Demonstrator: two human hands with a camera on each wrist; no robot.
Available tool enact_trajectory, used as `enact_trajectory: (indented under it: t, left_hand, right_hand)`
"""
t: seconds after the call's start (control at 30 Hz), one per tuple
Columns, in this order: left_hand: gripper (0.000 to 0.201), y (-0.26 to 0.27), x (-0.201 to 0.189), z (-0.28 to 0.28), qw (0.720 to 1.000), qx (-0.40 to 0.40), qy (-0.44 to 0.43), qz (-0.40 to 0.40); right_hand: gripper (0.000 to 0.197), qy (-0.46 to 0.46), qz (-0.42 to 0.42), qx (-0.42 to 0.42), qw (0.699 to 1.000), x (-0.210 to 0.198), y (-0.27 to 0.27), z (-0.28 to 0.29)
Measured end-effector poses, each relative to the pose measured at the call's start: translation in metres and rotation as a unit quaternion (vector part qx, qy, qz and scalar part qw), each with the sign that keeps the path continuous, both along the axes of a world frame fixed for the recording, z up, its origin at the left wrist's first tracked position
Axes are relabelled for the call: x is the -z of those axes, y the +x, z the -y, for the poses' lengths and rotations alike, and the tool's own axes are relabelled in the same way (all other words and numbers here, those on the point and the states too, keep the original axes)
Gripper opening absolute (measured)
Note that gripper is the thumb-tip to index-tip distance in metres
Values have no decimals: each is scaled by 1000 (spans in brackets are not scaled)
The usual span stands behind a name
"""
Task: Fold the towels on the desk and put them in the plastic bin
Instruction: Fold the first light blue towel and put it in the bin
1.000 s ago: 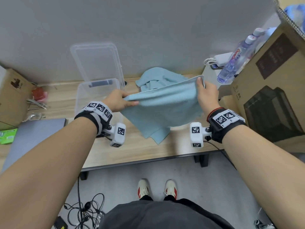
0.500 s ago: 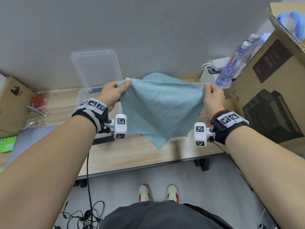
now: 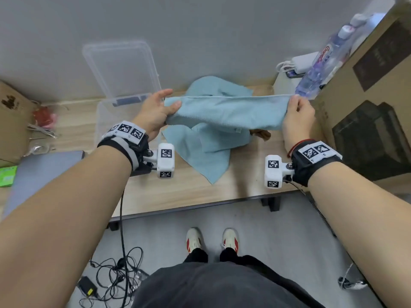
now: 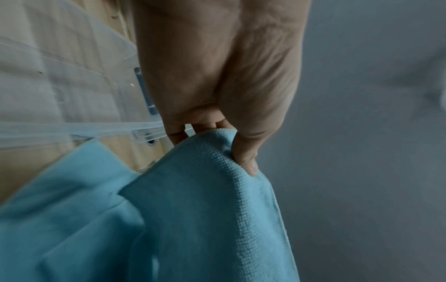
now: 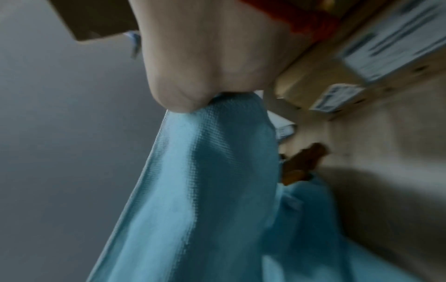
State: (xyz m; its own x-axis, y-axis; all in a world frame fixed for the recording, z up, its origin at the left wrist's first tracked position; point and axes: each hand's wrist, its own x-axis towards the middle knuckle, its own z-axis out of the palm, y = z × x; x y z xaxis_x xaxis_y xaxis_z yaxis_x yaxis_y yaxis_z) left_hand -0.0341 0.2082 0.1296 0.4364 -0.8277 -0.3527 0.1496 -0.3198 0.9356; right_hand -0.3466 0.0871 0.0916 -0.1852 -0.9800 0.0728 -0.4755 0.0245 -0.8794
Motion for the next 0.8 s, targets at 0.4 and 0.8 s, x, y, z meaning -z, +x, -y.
enact_trajectory:
  t: [0.4, 0.8]
  left_hand:
    - [101, -23, 205, -89, 940, 122, 287, 135]
    - [30, -41, 222, -87, 978, 30, 195, 67]
  right_hand:
    - [21, 198, -125, -49, 971, 159, -56, -90]
    - [19, 219, -117, -77, 966, 157, -49, -95]
